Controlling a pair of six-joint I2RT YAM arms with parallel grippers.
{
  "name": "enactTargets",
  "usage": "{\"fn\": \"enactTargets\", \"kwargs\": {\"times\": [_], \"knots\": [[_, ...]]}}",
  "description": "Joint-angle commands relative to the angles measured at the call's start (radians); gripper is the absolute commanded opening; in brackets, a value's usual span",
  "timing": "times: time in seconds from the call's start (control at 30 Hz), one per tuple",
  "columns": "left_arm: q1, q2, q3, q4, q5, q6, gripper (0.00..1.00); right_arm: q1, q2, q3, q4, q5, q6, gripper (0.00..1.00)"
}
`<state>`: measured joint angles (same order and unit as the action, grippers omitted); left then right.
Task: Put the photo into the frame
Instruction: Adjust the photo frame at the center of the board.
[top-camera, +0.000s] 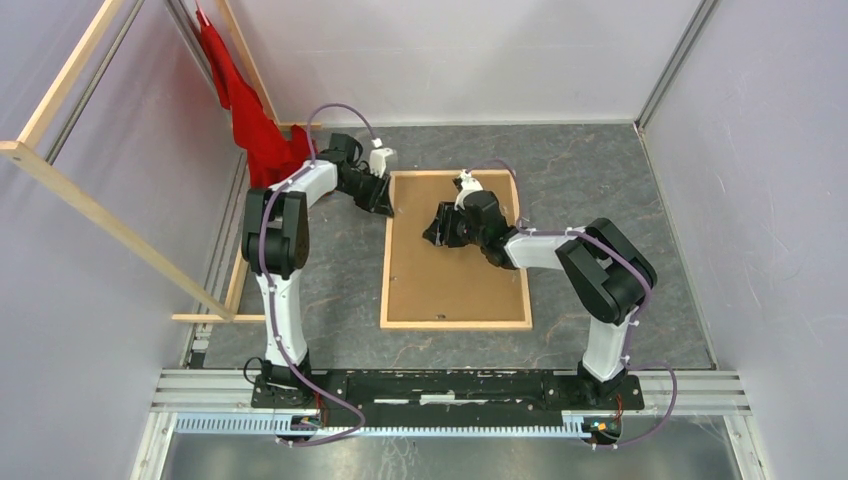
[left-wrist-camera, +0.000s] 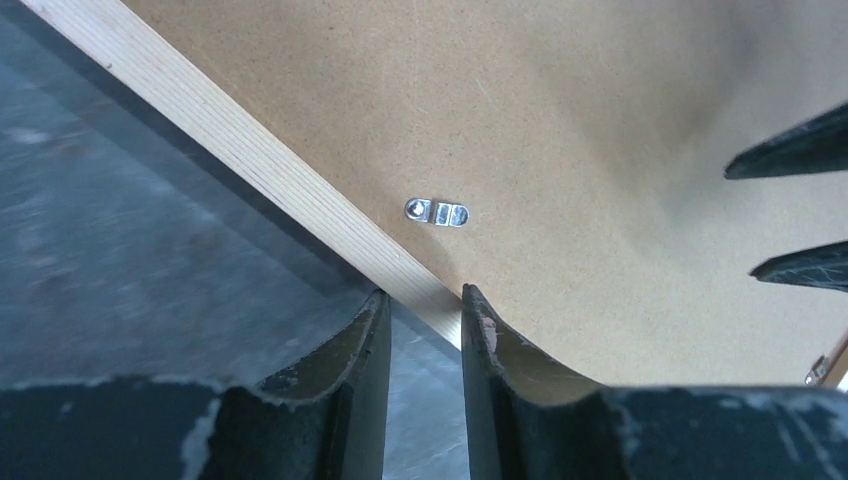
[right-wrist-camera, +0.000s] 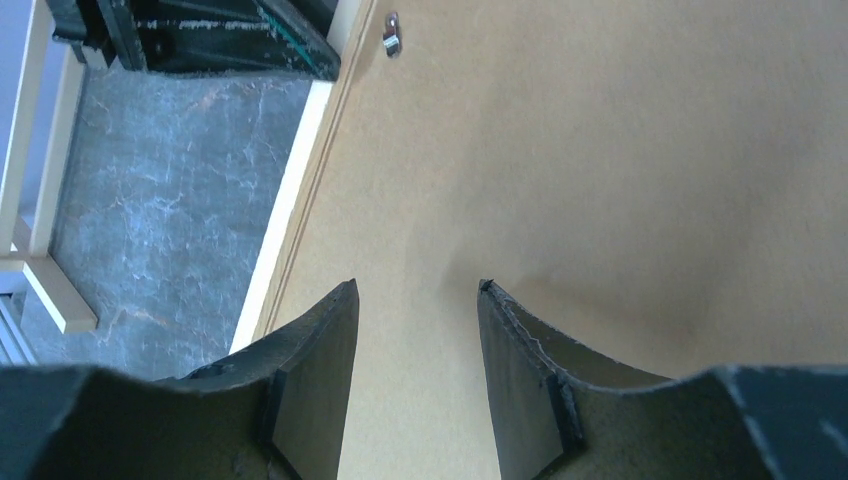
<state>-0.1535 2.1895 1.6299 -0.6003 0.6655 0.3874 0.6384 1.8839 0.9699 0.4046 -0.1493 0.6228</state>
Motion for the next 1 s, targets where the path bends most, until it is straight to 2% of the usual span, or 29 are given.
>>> {"fn": "enactTargets", "kwargs": {"times": [0.0,0.27,0.43,0.63,0.97], "knots": [[-0.095,-0.035,-0.109,-0.110,0.073,0.157,0.21,-0.006,-0.079,-0.058,0.083,0.002,-0.003,0.54],[-0.116,-0.091,-0.144,-0.197,0.135,0.217,0.23,-0.007,-0.070,-0.049,0.092,0.003,0.013,0.54],[-0.092,-0.137,-0.155,-0.102,0.130,0.090,0.28,-0.007,-0.015,0.016,0.073,-0.007,0.008,0.54],[-0.090,-0.111,-0.159,-0.037,0.143,-0.003,0.29,-0.010,0.040,0.076,0.041,-0.031,-0.012,0.54],[-0.090,-0.096,-0.151,-0.035,0.224,-0.002,0.39,-0.023,0.121,0.133,0.025,-0.111,-0.031,0.54]]}}
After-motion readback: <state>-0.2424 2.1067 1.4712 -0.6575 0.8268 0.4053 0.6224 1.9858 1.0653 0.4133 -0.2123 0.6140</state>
